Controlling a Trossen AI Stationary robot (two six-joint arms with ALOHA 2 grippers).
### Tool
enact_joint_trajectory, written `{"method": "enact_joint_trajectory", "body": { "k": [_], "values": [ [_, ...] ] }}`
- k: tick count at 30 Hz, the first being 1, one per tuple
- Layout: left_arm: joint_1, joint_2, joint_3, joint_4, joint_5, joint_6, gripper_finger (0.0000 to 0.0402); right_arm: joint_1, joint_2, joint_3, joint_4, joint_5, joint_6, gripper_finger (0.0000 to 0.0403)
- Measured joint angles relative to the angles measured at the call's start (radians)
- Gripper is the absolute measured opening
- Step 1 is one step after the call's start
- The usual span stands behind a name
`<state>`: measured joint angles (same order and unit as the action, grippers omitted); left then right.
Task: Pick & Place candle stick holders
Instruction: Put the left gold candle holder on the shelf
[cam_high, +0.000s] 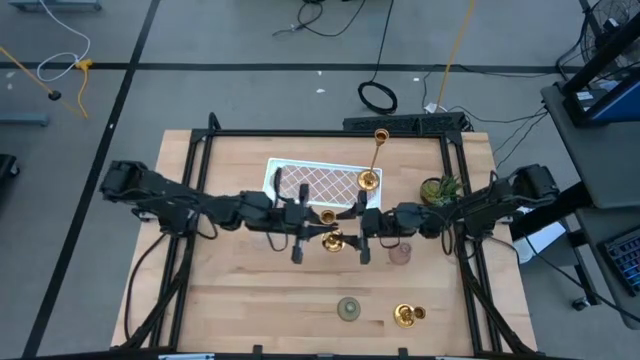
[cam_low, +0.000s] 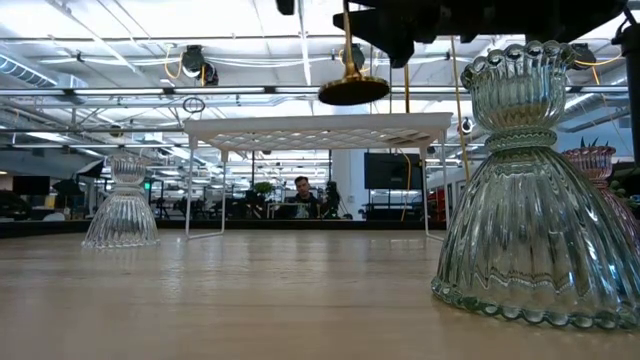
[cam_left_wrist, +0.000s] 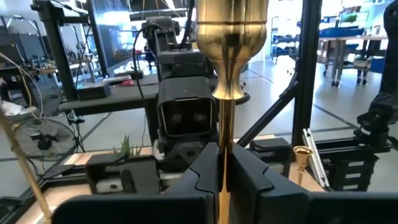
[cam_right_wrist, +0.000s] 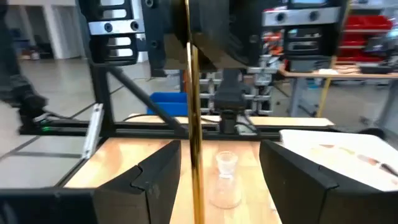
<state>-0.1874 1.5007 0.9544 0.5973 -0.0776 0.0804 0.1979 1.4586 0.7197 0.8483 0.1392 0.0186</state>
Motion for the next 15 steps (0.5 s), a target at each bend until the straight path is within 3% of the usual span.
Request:
{"method": "enact_joint_trajectory", "body": {
  "k": [7, 15],
  "values": [
    [0.014, 0.035, 0.039, -0.001, 0.073, -0.004, 0.0015, -0.001, 0.000, 0.000, -0.001, -0.036, 0.004, 0.0188],
    [0.014, 0.028, 0.039, -0.022, 0.061, -0.016, 0.0031, 0.000, -0.010, 0.000, -0.007, -0.040, -0.030, 0.0048]
  ]
}}
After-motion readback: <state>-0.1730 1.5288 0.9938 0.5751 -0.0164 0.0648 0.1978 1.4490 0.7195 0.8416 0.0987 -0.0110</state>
